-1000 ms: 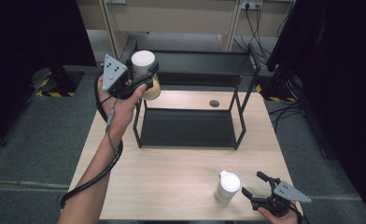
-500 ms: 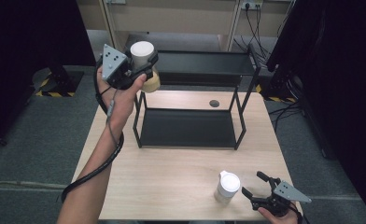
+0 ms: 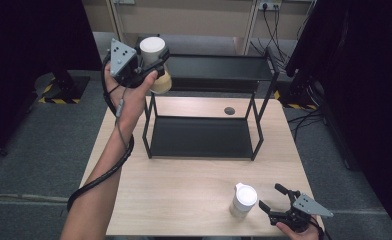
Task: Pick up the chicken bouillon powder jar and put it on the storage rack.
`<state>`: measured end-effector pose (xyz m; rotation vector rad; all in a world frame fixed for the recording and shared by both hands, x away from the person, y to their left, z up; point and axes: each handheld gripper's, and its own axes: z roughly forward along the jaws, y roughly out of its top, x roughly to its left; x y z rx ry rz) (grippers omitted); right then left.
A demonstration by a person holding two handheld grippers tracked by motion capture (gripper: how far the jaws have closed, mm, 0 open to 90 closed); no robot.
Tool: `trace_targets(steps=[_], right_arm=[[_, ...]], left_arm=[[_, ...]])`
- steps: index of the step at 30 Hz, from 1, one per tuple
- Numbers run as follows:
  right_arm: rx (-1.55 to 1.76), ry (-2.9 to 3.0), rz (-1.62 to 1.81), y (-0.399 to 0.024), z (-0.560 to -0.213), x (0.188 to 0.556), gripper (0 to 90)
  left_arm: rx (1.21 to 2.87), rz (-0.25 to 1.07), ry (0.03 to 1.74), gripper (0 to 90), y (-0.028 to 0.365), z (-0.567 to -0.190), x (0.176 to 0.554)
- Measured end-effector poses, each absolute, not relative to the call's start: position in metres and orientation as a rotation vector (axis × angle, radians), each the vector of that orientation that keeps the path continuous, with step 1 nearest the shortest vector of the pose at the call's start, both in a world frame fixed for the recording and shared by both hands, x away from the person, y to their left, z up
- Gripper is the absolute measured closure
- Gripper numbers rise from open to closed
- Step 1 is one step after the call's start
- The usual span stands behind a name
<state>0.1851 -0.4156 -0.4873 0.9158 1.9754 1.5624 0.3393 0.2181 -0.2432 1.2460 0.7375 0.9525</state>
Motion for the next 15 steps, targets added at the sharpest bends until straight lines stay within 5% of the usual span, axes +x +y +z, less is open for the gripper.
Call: trace_targets(steps=[15], right_arm=[[0.916, 1.972, 1.567, -0.416, -0.488, 0.185, 9.5]], left_arm=[[1.235, 1.0, 0.766, 33.5, 0.208, -0.223, 0.351]])
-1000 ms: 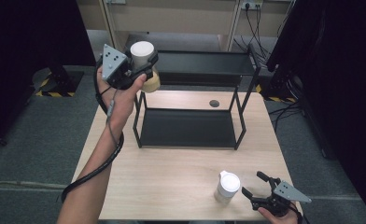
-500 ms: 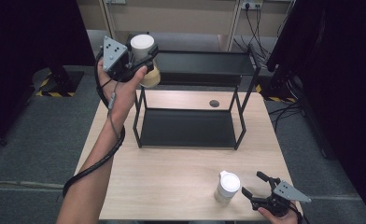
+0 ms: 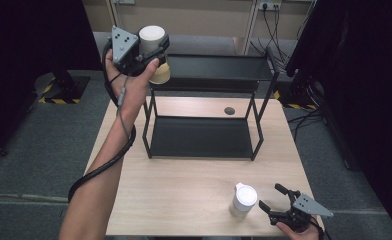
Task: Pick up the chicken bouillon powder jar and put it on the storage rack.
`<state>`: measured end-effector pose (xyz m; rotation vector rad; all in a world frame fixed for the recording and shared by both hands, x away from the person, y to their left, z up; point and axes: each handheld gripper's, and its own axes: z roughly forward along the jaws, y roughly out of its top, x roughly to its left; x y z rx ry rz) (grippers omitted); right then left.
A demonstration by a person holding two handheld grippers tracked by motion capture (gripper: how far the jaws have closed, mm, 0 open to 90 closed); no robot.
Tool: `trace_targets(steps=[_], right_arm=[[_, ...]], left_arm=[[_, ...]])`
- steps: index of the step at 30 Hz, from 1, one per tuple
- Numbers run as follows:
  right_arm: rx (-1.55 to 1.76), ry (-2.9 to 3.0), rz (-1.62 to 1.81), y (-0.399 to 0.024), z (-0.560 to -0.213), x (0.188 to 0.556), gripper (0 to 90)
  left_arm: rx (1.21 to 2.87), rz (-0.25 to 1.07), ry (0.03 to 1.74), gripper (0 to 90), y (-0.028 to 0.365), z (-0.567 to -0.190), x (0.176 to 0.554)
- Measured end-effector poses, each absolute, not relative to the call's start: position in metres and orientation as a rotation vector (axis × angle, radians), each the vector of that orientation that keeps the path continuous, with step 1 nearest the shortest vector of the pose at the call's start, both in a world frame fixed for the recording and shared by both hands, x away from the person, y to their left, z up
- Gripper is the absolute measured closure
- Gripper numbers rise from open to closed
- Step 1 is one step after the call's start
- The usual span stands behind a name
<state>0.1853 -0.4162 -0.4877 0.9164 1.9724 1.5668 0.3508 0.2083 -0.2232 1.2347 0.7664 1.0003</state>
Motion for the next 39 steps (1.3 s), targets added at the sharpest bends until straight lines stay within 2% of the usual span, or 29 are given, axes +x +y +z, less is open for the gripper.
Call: trace_targets(steps=[20, 39], right_arm=[[0.917, 1.973, 1.574, -0.417, -0.488, 0.186, 9.5], [0.921, 1.973, 1.579, -0.418, -0.488, 0.186, 9.5]], left_arm=[[1.242, 1.017, 0.843, 33.4, 0.202, -0.22, 0.383], [1.275, 1.032, 0.84, 33.4, 0.195, -0.223, 0.4]])
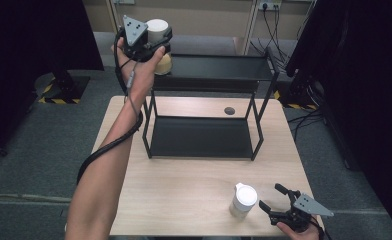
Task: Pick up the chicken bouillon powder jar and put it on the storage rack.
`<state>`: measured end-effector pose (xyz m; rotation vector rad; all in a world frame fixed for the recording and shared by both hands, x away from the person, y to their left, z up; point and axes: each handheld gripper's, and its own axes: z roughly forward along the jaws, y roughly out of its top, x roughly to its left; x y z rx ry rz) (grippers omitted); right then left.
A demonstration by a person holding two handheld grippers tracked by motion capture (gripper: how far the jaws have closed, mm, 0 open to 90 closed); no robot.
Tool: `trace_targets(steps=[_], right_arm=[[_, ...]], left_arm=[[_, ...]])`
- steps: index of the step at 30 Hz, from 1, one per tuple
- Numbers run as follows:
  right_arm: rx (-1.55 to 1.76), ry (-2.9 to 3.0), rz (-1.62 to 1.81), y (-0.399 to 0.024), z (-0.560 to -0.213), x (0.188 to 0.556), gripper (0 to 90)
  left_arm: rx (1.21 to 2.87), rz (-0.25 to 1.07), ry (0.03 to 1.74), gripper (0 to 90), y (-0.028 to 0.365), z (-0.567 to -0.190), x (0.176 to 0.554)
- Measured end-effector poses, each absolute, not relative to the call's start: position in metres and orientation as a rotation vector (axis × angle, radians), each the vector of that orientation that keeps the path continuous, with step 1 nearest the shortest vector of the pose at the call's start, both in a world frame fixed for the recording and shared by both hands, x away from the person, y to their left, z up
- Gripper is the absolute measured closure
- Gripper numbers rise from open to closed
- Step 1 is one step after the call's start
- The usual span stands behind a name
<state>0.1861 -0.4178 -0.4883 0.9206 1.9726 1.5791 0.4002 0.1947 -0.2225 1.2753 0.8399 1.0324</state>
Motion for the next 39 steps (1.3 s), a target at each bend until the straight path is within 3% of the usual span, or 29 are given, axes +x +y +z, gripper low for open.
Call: trace_targets(steps=[31, 36, 39], right_arm=[[0.911, 1.981, 1.574, -0.417, -0.488, 0.186, 9.5], [0.907, 1.984, 1.569, -0.417, -0.487, 0.186, 9.5], [0.908, 1.987, 1.568, -0.417, -0.487, 0.187, 9.5]], left_arm=[[1.286, 1.002, 0.855, 32.3, 0.197, -0.222, 0.411], [1.293, 1.002, 0.864, 17.4, 0.199, -0.22, 0.41], [1.289, 1.006, 0.848, 14.8, 0.202, -0.221, 0.404]])
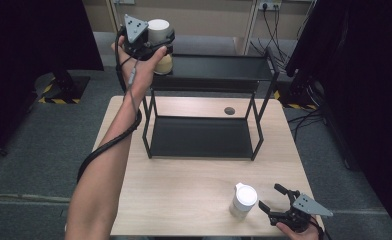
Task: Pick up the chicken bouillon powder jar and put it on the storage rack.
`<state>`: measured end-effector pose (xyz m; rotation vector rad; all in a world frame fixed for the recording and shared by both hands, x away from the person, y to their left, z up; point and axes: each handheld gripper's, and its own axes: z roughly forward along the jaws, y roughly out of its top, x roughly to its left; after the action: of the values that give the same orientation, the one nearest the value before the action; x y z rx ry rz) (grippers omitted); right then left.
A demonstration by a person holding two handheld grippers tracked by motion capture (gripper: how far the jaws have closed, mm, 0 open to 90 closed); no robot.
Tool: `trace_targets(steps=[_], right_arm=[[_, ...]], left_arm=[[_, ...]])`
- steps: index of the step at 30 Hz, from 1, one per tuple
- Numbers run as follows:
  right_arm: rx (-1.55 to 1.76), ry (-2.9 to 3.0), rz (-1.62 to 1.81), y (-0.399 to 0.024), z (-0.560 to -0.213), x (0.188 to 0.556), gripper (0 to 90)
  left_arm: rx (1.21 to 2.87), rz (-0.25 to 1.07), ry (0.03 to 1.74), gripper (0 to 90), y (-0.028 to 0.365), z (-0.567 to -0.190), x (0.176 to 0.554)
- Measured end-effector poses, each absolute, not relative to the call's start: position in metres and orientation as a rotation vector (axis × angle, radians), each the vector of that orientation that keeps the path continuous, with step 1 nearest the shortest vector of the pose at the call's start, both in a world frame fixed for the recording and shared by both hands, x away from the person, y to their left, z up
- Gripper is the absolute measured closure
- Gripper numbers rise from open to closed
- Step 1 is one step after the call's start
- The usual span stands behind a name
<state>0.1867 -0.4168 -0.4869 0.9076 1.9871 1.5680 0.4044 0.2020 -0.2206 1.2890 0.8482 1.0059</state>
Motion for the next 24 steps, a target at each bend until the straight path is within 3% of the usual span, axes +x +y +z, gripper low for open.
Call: trace_targets(steps=[24], right_arm=[[0.897, 1.992, 1.551, -0.415, -0.486, 0.186, 9.5]], left_arm=[[1.267, 1.027, 0.762, 13.7, 0.22, -0.258, 0.356]])
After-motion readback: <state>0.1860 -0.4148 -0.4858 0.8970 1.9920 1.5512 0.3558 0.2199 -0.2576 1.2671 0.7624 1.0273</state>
